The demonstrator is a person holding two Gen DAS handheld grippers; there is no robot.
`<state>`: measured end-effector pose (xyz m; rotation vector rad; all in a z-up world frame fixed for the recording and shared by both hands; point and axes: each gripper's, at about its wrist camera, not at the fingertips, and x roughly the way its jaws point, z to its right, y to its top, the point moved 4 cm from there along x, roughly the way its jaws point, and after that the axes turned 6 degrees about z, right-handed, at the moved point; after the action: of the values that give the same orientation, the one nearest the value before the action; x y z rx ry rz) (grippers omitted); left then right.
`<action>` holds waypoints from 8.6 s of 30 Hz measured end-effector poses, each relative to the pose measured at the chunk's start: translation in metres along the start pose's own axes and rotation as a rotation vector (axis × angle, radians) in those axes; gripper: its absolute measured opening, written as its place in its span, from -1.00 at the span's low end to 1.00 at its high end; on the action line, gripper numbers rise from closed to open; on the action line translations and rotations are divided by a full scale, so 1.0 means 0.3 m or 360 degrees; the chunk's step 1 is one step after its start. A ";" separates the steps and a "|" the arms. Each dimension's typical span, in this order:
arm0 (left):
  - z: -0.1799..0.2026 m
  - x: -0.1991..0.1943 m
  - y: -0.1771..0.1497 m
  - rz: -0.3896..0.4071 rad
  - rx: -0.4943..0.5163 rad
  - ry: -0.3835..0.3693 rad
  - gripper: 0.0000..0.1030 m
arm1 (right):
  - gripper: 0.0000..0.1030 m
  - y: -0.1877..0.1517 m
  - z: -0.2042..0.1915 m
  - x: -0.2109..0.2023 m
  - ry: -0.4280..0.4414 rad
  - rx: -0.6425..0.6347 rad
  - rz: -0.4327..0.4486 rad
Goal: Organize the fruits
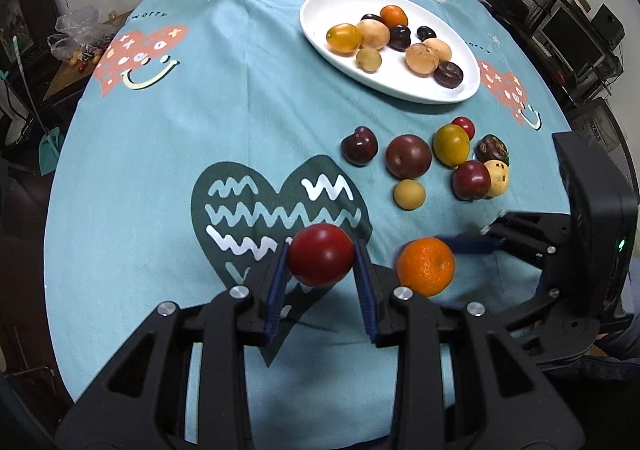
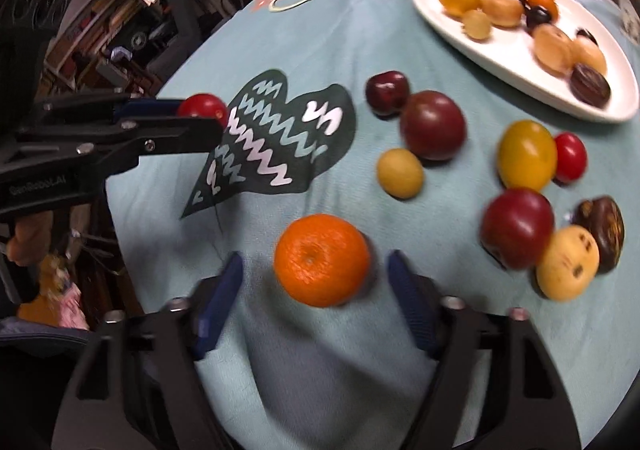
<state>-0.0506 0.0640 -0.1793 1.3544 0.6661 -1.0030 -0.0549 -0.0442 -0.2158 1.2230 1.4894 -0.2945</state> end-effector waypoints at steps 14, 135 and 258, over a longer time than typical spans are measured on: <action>0.166 0.059 0.170 0.0055 0.0204 -0.0159 -0.37 | -0.10 -0.019 0.140 -0.205 -0.0073 0.0197 0.0196; 0.318 0.028 0.207 0.0128 0.0336 -0.0197 -0.45 | -0.27 -0.146 0.318 -0.350 -0.0191 0.0374 0.0297; 0.051 0.039 0.157 0.0169 0.0070 0.0157 0.62 | 0.70 -0.051 0.306 -0.221 -0.0407 0.0403 0.0244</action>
<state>-0.0064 0.0434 -0.1652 1.4695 0.6417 -0.8749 -0.0252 -0.1531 -0.1977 1.4335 1.1560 -0.5280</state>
